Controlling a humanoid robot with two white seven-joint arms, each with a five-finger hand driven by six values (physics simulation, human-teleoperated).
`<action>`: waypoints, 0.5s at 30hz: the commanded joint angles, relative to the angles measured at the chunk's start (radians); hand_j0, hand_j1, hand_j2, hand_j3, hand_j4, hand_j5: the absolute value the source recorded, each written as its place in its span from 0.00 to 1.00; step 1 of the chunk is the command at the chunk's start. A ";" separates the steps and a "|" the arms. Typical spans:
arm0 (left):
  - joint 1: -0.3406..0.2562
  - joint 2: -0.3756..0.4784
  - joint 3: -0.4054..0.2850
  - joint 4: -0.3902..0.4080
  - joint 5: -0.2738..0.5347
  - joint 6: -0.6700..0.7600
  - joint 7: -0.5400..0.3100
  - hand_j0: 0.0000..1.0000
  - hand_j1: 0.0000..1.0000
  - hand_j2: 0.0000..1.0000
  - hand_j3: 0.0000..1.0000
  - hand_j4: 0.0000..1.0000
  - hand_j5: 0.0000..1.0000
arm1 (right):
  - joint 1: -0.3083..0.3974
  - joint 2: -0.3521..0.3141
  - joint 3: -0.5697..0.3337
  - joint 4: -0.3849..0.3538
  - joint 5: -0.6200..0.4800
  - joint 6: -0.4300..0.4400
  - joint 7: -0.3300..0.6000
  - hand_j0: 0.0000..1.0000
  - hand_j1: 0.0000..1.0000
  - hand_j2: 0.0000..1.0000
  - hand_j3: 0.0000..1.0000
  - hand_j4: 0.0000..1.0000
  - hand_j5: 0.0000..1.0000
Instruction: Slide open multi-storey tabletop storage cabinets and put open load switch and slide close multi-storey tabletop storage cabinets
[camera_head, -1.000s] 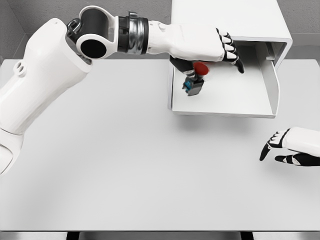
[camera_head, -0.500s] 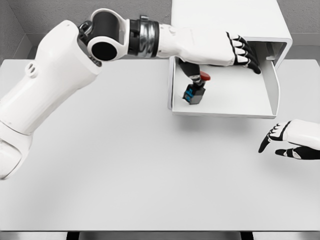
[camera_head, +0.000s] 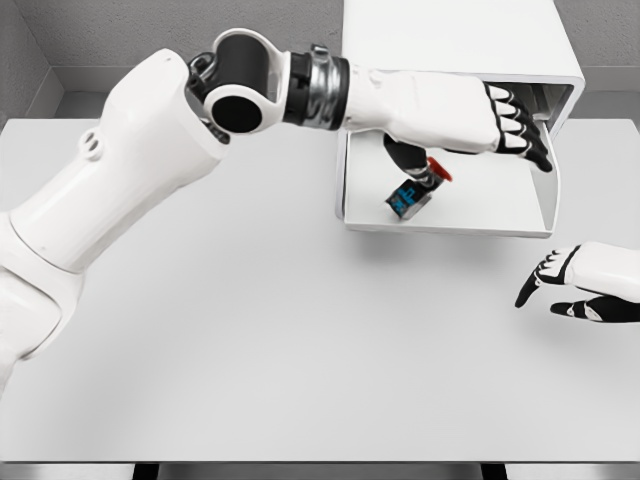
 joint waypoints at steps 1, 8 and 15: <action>0.000 -0.005 0.001 -0.002 0.026 0.003 0.001 0.97 0.97 0.97 0.97 0.97 0.97 | 0.000 -0.001 0.000 0.000 -0.007 0.003 0.000 0.60 0.60 0.60 0.60 0.60 0.60; -0.014 0.219 0.002 -0.159 0.405 0.003 0.001 1.00 1.00 1.00 1.00 1.00 1.00 | -0.011 -0.001 0.000 0.000 -0.007 0.003 0.000 0.60 0.60 0.60 0.60 0.60 0.60; 0.166 0.765 0.111 -0.179 0.497 0.003 0.001 1.00 1.00 1.00 1.00 1.00 1.00 | -0.063 0.002 0.000 0.001 -0.012 0.003 0.000 0.62 0.62 0.62 0.62 0.62 0.62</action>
